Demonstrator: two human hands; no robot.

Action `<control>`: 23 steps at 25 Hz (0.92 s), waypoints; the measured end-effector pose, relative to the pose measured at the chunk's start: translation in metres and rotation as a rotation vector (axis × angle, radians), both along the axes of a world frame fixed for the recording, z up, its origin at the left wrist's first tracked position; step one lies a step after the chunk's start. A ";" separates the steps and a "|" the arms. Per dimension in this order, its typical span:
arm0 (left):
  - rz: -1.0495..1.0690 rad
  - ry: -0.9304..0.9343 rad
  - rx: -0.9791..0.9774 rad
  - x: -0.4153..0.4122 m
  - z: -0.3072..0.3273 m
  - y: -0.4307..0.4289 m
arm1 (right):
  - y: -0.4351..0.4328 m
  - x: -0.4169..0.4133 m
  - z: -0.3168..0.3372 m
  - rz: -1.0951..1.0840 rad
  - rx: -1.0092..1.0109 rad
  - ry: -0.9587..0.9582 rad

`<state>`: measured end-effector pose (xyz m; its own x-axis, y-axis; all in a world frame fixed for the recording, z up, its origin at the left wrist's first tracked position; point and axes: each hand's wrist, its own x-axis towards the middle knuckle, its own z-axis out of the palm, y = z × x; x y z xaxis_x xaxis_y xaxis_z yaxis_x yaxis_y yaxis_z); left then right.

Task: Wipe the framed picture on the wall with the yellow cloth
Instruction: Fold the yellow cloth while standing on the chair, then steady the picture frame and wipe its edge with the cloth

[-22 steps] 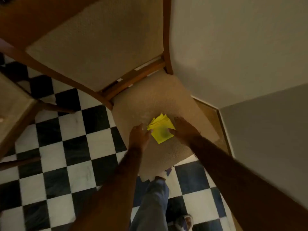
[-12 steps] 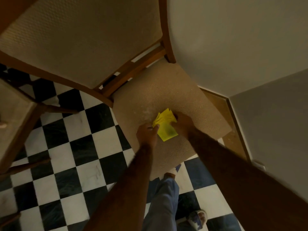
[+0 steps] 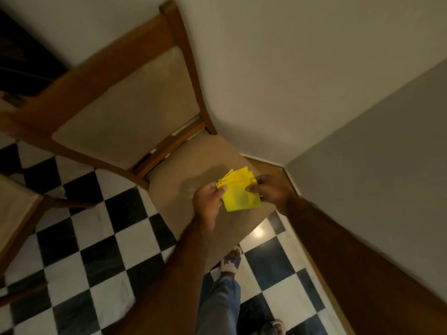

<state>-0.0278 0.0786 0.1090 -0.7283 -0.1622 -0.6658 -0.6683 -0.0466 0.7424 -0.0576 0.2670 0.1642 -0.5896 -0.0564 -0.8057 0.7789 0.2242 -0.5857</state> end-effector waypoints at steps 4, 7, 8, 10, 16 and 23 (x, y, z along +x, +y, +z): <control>-0.111 0.131 0.069 -0.016 0.079 0.042 | 0.048 0.005 0.105 -0.079 -0.002 0.100; -0.185 0.280 0.076 -0.028 0.133 0.071 | 0.076 0.015 0.169 -0.125 0.040 0.176; -0.208 0.328 0.078 -0.029 0.156 0.084 | 0.087 0.022 0.192 -0.153 0.060 0.206; -0.256 0.421 0.084 -0.031 0.202 0.110 | 0.109 0.037 0.237 -0.209 0.084 0.278; -0.354 0.639 0.147 -0.029 0.348 0.180 | 0.167 0.079 0.373 -0.321 0.182 0.551; -0.542 0.916 0.277 -0.006 0.519 0.267 | 0.239 0.144 0.529 -0.437 0.306 0.831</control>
